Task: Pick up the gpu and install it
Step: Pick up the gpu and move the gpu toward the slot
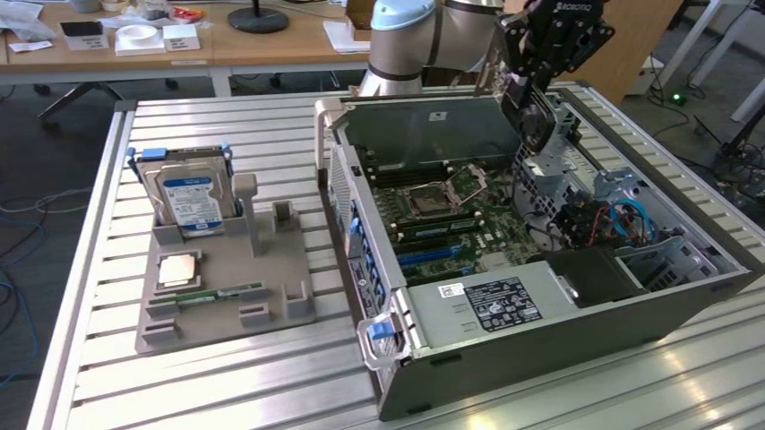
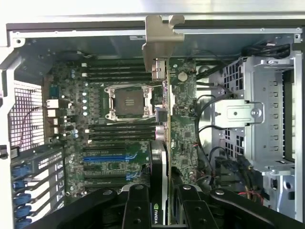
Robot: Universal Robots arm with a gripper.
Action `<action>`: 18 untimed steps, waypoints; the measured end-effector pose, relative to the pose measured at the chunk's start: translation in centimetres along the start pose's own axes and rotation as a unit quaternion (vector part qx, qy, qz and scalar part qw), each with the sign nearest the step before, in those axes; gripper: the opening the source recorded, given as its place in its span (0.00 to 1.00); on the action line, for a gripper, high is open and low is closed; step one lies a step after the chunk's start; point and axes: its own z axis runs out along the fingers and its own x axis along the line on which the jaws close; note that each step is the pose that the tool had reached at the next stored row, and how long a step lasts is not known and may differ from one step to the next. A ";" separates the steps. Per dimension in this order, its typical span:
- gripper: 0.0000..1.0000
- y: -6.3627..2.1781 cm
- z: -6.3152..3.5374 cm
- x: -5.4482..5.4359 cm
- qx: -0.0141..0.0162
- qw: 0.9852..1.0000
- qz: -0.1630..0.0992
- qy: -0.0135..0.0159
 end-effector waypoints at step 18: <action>0.27 -0.14 0.02 -2.3 0.000 1.000 0.000 0.000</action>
